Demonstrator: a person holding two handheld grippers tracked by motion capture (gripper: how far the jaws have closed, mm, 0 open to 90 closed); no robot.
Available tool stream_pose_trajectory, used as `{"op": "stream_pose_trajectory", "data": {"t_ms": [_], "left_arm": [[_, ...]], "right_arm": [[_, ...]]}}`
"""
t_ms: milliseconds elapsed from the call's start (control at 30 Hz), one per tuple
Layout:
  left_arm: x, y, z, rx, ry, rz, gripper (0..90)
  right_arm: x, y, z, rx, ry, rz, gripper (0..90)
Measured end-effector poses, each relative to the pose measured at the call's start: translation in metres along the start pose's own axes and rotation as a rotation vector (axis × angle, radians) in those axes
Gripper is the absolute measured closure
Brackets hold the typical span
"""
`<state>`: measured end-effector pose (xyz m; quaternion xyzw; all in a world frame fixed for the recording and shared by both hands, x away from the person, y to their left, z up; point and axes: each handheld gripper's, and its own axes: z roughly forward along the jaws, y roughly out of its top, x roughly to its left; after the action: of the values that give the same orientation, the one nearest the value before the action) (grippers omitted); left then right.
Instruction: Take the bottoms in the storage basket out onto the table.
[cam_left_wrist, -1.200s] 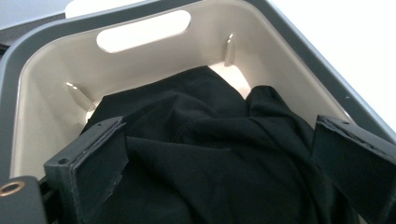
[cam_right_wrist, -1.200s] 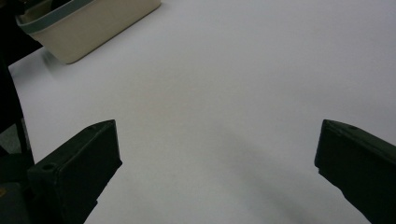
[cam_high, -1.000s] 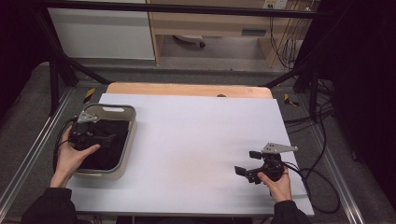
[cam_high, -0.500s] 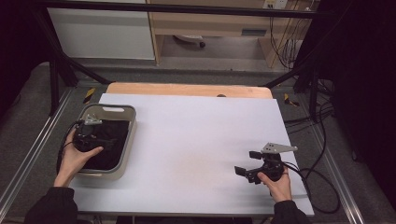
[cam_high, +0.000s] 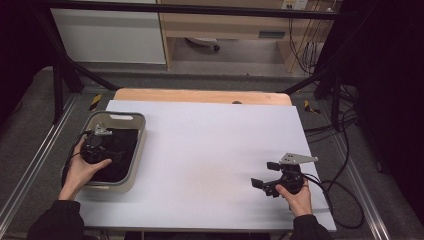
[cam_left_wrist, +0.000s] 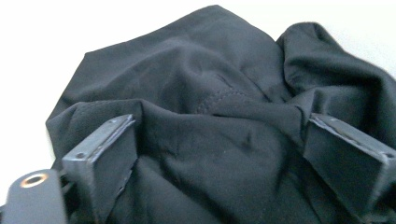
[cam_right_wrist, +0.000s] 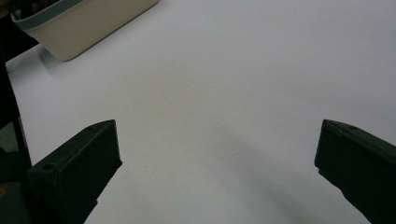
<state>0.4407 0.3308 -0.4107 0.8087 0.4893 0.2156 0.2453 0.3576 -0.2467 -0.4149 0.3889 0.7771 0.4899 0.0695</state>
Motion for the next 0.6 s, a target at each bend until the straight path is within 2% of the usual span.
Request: {"op": "stream_pose_trajectory", "data": {"t_ms": [267, 600], "left_arm": [[-0.0005, -0.001, 0.0054, 0.036, 0.0, 0.004, 18.2], [0.0007, -0.0022, 0.0086, 0.052, -0.037, 0.0, 32.5]], "right_arm": [[0.0001, -0.0001, -0.0002, 0.0, 0.001, 0.0, 0.6], [0.0, 0.0, 0.0001, 0.001, 0.0, 0.0, 0.6]]}}
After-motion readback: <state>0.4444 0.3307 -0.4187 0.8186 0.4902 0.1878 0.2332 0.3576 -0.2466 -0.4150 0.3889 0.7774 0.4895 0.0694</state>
